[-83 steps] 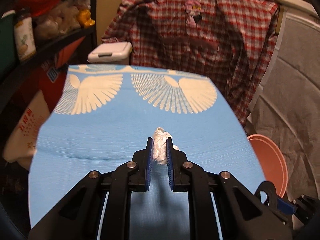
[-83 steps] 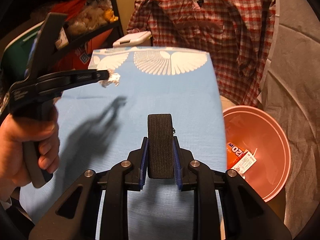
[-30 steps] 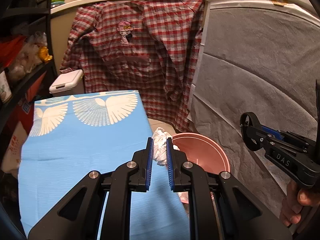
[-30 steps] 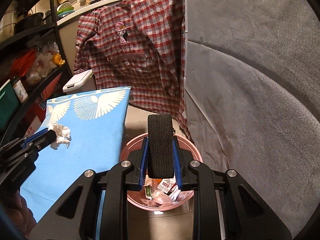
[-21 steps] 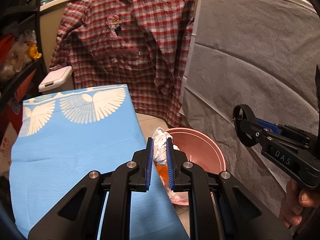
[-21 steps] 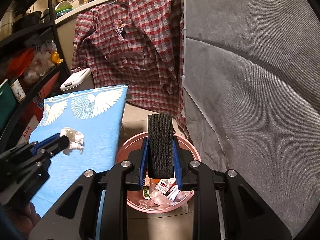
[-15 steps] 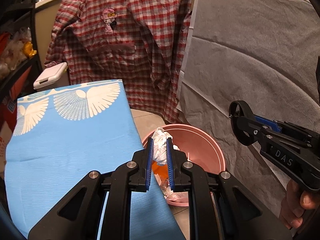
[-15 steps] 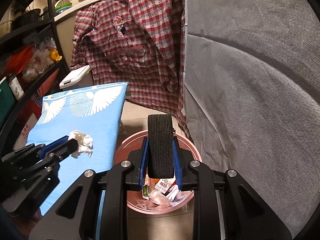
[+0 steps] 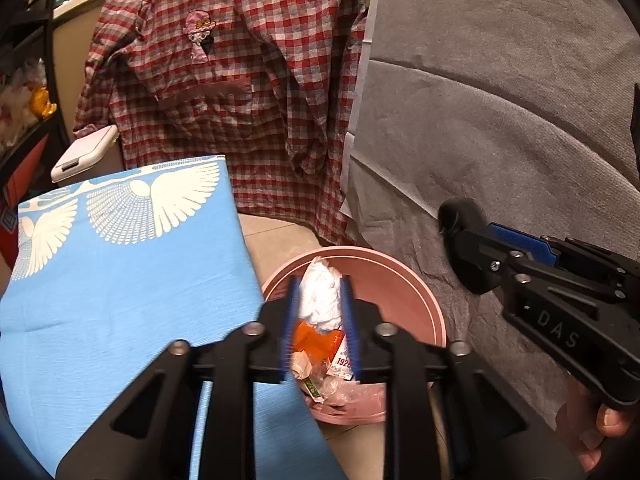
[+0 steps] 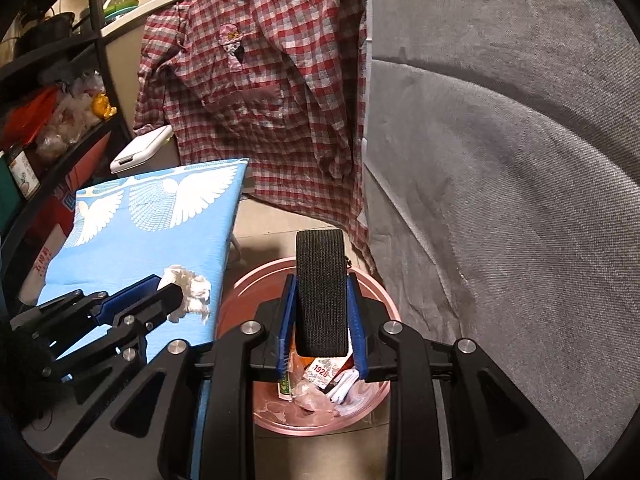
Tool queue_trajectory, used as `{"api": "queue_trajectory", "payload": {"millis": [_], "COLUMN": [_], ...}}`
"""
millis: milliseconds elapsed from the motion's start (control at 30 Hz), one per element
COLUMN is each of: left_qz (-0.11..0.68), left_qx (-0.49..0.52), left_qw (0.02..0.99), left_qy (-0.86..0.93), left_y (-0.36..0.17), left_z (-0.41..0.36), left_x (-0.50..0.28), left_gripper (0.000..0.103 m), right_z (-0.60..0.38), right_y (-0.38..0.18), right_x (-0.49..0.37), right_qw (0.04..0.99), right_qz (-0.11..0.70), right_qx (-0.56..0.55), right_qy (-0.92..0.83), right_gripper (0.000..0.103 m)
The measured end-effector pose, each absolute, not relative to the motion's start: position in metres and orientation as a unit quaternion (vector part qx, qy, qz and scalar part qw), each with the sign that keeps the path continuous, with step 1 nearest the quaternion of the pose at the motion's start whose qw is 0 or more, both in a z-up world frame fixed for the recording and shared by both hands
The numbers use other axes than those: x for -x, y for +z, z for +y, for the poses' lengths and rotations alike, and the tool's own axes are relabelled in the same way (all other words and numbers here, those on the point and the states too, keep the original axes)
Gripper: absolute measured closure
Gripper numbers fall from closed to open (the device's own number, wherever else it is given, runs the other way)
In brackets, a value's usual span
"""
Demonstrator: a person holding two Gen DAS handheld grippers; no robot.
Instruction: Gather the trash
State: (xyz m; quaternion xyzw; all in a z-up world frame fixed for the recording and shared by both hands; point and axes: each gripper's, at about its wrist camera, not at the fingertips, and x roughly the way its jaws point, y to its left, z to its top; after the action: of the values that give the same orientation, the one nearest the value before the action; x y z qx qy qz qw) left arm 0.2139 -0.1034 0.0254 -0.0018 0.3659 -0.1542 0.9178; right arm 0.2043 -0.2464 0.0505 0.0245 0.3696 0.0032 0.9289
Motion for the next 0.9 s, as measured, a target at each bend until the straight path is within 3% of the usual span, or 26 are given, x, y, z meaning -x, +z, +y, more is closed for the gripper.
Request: {"api": "queue_trajectory", "payload": {"millis": [267, 433, 633, 900], "left_qz": [0.355, 0.345, 0.318, 0.292], "left_qx": [0.002, -0.001, -0.005, 0.012], "left_qw": [0.922, 0.927, 0.939, 0.951], "left_qy": [-0.157, -0.149, -0.133, -0.101], "left_y": [0.032, 0.042, 0.061, 0.083], "left_z": [-0.100, -0.090, -0.068, -0.030], "left_x": [-0.209, -0.199, -0.171, -0.124], "left_gripper": [0.061, 0.045, 0.025, 0.014], "right_z": [-0.248, -0.247, -0.245, -0.240], "right_y": [0.054, 0.062, 0.077, 0.090], "right_x": [-0.202, -0.191, -0.163, -0.110], "right_qw": [0.932, 0.938, 0.947, 0.958], "right_qz": [0.361, 0.346, 0.321, 0.286], "right_qx": [-0.029, -0.025, -0.020, -0.001], "right_qy": [0.003, 0.001, -0.004, -0.023], "right_gripper": [0.056, 0.047, 0.025, 0.010]}}
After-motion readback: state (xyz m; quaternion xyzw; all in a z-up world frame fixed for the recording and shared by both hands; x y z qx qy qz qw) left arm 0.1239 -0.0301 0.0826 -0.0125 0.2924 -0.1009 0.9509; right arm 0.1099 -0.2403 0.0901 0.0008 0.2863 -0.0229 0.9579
